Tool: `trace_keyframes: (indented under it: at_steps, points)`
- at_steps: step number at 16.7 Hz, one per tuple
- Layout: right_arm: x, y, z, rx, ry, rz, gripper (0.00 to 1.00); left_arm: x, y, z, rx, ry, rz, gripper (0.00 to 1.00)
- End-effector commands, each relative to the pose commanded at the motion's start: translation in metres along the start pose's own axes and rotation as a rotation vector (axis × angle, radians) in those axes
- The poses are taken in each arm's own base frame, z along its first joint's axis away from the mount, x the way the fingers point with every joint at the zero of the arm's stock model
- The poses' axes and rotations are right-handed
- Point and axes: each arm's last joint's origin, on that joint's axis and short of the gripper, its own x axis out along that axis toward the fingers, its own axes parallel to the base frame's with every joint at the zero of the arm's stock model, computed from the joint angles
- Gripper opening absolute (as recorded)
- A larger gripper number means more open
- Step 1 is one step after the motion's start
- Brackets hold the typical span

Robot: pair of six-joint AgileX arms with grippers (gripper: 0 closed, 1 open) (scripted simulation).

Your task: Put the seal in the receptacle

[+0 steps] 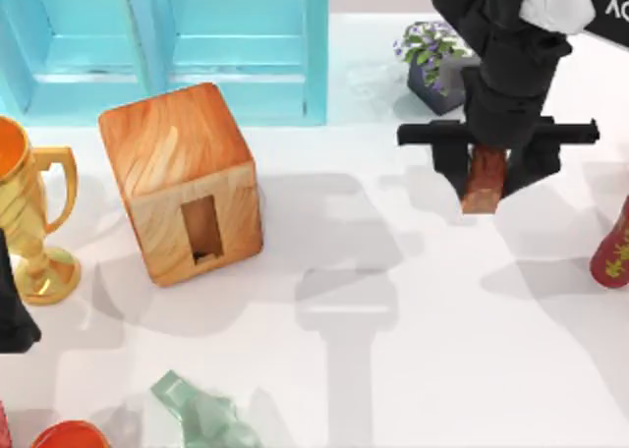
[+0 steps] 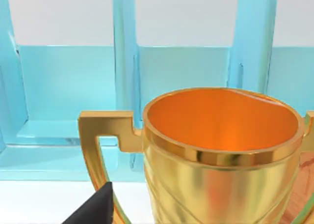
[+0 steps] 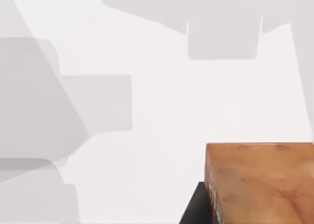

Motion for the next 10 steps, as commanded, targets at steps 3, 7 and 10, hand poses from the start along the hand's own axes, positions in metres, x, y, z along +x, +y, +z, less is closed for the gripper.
trace_keyframes:
  at_steps: [3,7,10]
  points:
    - [-0.023,-0.001,-0.003,0.0,-0.001,0.0,0.0,0.0,0.0,0.0,0.0,0.0,0.0,1.0]
    - [-0.03,-0.002,-0.004,0.0,-0.006,0.002,0.0,0.0,0.0,0.0,0.0,0.0,0.0,1.0]
    - [-0.033,-0.005,-0.003,-0.001,-0.015,0.003,0.0,0.0,0.0,0.0,0.0,0.0,0.0,1.0]
